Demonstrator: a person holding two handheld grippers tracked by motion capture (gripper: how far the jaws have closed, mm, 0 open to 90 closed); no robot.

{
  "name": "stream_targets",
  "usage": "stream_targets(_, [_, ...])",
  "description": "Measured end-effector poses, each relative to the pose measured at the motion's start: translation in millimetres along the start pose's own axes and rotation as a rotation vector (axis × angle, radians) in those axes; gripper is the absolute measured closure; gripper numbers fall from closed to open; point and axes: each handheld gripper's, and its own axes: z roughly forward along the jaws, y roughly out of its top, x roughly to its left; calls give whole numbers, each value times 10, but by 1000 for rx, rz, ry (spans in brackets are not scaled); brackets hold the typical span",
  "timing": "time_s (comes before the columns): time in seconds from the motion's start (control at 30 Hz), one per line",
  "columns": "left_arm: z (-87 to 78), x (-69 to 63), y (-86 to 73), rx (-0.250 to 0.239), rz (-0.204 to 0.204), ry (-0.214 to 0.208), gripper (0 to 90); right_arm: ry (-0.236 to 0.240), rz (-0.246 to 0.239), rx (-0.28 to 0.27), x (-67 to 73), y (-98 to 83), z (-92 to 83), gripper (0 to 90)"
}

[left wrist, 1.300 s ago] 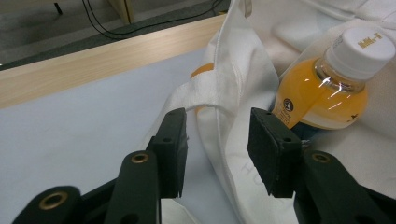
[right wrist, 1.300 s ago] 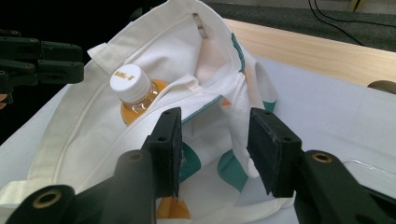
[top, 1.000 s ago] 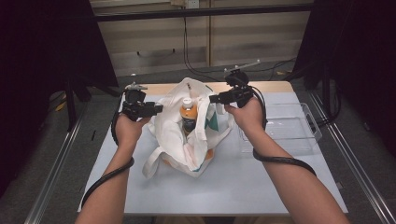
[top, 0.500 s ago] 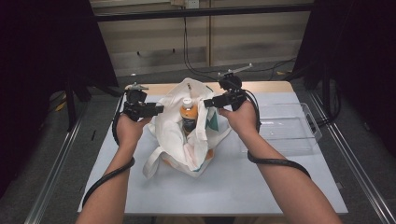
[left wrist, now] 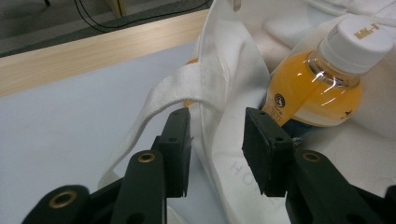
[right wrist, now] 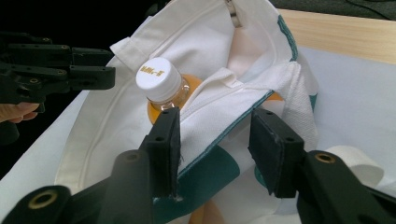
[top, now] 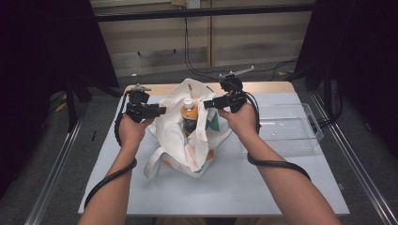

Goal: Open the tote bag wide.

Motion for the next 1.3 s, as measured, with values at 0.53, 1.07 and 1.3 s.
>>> stream_targets(0.53, [16,32,-38,12,-12,-5,657,11,23,46,-50,-67,86,877])
stream_targets(1.07, [146,83,-92,68,-17,20,866,-23,49,71,-307,-143,19,887])
stream_targets(1.3, [185,83,-95,75,-22,35,872,-43,50,83,-407,-212,33,887])
